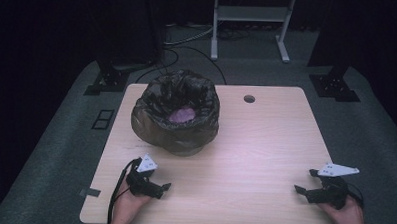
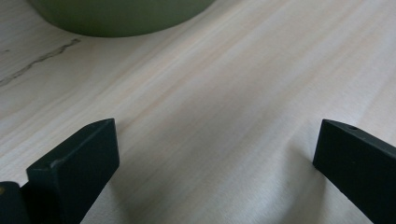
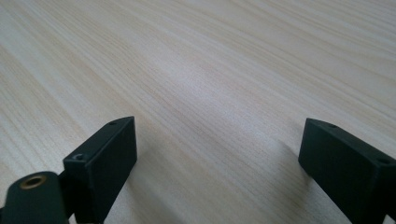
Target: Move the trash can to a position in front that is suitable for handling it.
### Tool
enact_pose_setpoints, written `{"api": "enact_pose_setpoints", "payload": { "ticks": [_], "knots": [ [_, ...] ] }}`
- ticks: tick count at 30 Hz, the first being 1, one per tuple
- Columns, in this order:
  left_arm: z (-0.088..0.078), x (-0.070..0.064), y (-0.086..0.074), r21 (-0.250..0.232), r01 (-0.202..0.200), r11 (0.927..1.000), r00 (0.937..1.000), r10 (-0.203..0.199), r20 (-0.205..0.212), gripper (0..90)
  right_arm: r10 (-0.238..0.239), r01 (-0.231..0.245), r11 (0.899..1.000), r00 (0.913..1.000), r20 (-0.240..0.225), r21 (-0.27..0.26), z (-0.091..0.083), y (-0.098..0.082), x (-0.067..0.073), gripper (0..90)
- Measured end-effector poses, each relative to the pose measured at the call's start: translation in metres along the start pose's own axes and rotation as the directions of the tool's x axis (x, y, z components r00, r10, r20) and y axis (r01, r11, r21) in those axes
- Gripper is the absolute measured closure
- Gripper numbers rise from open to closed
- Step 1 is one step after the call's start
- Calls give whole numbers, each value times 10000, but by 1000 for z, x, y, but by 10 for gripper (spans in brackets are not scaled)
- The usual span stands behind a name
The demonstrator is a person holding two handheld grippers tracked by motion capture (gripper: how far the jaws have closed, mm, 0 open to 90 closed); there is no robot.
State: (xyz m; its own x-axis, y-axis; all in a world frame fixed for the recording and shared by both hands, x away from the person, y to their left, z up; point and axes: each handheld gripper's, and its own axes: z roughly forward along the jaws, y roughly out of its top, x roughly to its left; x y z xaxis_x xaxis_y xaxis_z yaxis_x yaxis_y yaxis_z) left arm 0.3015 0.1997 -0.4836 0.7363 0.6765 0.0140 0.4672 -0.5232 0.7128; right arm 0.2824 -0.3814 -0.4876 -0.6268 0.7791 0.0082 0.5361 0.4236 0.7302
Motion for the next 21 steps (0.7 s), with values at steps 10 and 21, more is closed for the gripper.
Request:
{"api": "enact_pose_setpoints", "payload": {
  "ticks": [10,21],
  "knots": [
    [-21,-3,2,-470,390,9981,9981,-366,499,0,3,-3,10000,10000,0,1,0,0,0,102],
    [-53,-2,11,-945,809,9922,9953,-754,609,0,1,-1,10000,10000,0,1,0,0,0,102]
  ]
}}
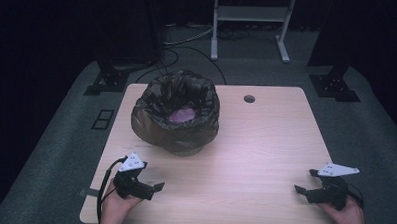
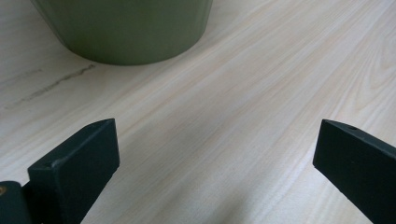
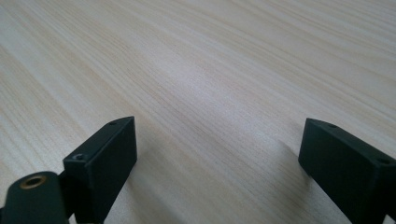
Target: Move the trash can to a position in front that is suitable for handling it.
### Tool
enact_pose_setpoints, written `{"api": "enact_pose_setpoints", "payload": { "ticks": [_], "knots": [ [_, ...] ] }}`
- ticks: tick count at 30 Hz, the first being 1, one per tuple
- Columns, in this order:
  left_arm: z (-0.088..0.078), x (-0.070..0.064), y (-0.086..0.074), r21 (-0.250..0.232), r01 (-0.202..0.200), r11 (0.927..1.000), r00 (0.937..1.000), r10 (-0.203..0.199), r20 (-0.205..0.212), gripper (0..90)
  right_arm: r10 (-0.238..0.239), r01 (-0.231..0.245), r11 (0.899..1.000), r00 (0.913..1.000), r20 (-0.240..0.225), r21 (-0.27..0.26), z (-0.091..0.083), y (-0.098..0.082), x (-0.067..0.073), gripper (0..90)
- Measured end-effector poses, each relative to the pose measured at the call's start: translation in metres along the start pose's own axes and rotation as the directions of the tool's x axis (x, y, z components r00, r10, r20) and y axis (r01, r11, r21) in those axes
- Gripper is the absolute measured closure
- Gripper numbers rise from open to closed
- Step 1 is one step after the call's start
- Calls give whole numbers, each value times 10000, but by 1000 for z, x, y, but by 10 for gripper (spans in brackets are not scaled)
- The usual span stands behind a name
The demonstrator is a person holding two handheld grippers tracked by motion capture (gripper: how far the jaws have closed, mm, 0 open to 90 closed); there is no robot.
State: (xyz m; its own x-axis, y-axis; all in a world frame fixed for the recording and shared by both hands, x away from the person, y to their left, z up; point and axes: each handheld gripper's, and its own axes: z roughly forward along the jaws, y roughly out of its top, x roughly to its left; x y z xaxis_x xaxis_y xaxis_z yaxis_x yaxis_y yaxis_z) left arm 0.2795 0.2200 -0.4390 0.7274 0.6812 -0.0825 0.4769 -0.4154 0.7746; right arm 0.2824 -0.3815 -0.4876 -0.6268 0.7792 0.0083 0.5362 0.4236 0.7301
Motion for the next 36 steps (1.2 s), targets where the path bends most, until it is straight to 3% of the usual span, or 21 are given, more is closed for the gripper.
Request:
{"api": "enact_pose_setpoints", "payload": {
  "ticks": [14,36],
  "knots": [
    [-31,-1,23,-106,-139,9998,9998,138,-168,0,3,-3,10000,10000,-1,-4,0,0,0,102],
    [-57,12,73,-320,-332,9989,9993,326,-165,0,1,-1,10000,10000,-1,0,0,0,0,102]
  ]
}}
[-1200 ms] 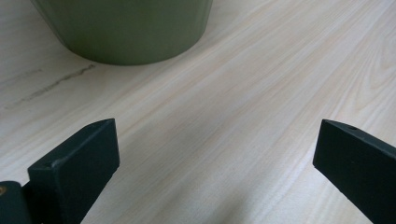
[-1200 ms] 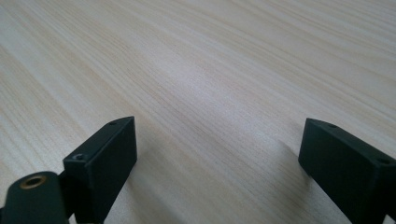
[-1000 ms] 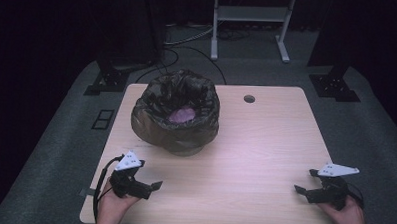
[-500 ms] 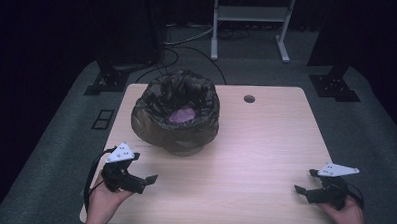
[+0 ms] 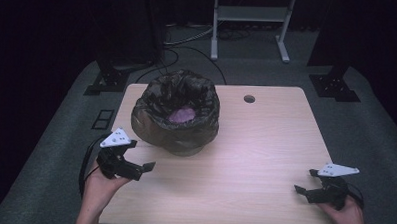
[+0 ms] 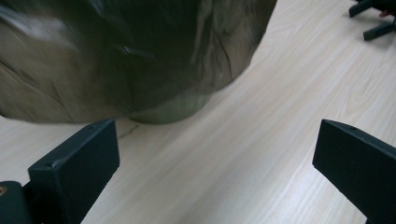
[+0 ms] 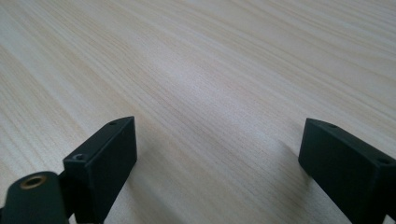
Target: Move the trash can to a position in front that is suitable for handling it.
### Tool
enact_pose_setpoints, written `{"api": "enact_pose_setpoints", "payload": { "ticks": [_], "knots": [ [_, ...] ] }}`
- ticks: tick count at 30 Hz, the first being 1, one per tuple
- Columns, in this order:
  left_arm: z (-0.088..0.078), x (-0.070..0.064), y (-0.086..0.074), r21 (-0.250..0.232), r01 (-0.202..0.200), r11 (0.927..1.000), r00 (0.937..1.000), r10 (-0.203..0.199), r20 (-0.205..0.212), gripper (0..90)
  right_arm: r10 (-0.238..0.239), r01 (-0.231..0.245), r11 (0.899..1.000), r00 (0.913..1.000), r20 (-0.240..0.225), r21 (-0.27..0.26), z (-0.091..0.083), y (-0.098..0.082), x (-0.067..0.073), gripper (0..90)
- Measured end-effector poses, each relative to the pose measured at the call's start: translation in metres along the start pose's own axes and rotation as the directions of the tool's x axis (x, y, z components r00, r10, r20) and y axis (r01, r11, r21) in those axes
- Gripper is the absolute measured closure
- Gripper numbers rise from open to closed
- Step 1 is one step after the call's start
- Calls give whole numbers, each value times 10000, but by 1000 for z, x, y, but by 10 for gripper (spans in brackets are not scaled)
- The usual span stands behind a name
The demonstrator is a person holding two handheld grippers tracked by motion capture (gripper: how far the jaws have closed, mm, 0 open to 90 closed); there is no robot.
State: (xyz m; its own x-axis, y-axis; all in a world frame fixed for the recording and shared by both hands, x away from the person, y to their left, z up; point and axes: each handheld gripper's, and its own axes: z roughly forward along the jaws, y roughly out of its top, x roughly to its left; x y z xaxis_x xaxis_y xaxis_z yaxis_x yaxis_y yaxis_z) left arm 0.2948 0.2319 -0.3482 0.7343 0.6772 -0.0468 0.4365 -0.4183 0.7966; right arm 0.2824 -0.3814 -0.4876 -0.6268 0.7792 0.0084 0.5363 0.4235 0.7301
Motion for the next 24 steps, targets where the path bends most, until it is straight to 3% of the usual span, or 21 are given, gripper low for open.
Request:
{"api": "enact_pose_setpoints", "payload": {
  "ticks": [7,24],
  "knots": [
    [-4,10,24,-112,-126,9999,9999,125,-100,0,1,-1,10000,10000,-2,-3,0,0,0,102],
    [-7,32,66,-294,-200,9994,9990,188,-401,0,1,-1,10000,10000,-1,-4,0,0,0,102]
  ]
}}
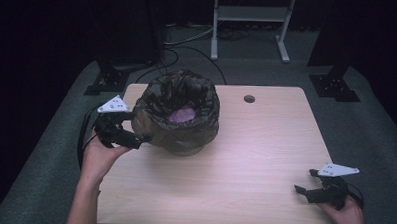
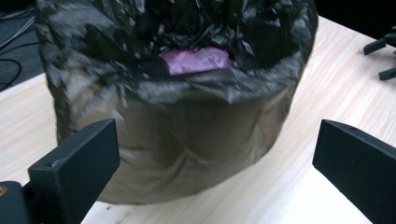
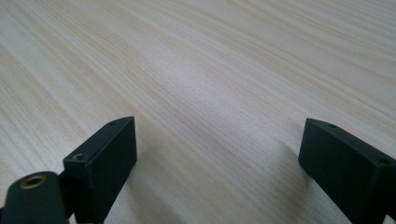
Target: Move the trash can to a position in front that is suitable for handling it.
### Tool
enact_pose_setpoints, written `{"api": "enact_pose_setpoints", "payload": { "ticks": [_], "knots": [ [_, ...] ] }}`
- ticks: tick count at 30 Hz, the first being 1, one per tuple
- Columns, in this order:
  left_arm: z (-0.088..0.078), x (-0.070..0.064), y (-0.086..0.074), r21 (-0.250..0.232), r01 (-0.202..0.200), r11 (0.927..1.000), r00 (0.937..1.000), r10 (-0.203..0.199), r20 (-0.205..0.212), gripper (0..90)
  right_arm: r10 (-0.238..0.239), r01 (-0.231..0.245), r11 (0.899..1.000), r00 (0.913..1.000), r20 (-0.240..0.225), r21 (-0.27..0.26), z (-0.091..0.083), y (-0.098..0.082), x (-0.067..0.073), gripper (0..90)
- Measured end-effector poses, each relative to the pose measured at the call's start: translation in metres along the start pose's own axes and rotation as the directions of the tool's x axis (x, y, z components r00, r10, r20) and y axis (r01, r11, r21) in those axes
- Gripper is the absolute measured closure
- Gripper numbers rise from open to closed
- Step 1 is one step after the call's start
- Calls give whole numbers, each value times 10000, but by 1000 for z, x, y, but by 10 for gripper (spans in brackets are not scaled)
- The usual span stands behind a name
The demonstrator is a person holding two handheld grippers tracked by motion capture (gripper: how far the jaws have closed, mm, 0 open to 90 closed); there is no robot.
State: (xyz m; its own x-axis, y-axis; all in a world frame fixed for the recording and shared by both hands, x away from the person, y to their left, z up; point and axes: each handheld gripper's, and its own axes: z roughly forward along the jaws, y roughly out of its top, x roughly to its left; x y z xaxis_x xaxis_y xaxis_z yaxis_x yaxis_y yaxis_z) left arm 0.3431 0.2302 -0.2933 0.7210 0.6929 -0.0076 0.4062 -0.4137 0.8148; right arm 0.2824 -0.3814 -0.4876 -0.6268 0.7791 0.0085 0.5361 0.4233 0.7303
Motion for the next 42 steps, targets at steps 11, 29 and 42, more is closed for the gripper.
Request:
{"api": "enact_pose_setpoints", "payload": {
  "ticks": [11,29,42],
  "knots": [
    [11,24,18,91,140,9999,9996,-138,-254,0,2,-2,10000,10000,-1,0,0,0,0,102],
    [47,57,21,231,681,9974,9974,-676,-236,0,-4,4,10000,10000,0,-3,0,0,0,102],
    [65,53,23,442,576,9974,9983,-580,65,0,1,-1,10000,10000,0,-2,0,0,0,102]
  ]
}}
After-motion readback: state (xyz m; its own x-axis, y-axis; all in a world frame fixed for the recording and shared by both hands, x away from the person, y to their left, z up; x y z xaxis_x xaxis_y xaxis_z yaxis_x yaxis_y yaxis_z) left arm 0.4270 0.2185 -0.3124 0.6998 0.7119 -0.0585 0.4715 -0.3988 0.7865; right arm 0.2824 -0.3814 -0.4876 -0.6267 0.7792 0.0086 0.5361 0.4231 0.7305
